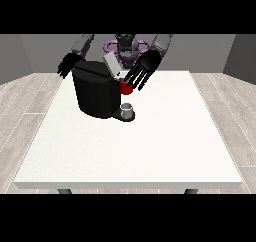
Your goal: Insert the coffee pod into the coffee machine and close the lid
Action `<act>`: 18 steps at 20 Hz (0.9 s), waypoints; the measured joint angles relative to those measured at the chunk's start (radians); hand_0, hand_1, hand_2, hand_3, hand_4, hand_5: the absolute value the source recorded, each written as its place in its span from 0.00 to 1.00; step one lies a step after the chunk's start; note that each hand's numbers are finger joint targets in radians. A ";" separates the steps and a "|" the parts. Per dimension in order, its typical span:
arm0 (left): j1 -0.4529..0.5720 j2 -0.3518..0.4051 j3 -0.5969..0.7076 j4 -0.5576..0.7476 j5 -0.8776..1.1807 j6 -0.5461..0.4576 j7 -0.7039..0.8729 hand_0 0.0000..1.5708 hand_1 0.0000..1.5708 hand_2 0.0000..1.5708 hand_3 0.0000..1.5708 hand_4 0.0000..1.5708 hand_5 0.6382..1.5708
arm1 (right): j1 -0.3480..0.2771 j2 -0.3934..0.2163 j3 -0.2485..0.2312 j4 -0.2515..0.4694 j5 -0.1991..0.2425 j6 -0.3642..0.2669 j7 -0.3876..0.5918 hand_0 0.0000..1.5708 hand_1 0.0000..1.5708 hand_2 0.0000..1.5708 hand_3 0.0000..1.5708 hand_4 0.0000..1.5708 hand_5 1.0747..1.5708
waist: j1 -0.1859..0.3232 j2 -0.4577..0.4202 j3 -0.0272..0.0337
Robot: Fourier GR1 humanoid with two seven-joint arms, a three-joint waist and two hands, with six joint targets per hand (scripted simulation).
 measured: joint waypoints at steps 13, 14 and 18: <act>0.084 -0.068 -0.010 -0.033 -0.007 -0.022 0.025 0.00 0.00 0.00 0.00 0.00 1.00 | 0.100 0.003 -0.022 0.041 -0.031 0.024 -0.059 0.00 0.00 0.00 0.00 0.27 1.00 | 0.055 -0.123 -0.0016; 0.092 -0.070 -0.004 -0.035 0.000 -0.030 0.022 0.00 0.00 0.00 0.00 0.00 1.00 | 0.109 0.004 -0.020 0.036 -0.031 0.025 -0.051 0.00 0.00 0.00 0.00 0.25 1.00 | 0.059 -0.139 -0.0015; 0.147 -0.106 0.060 -0.034 0.071 -0.022 0.025 0.00 0.00 0.00 0.00 0.00 1.00 | 0.158 -0.001 -0.023 0.014 -0.048 0.044 -0.050 0.00 0.00 0.00 0.00 0.31 1.00 | 0.080 -0.202 -0.0020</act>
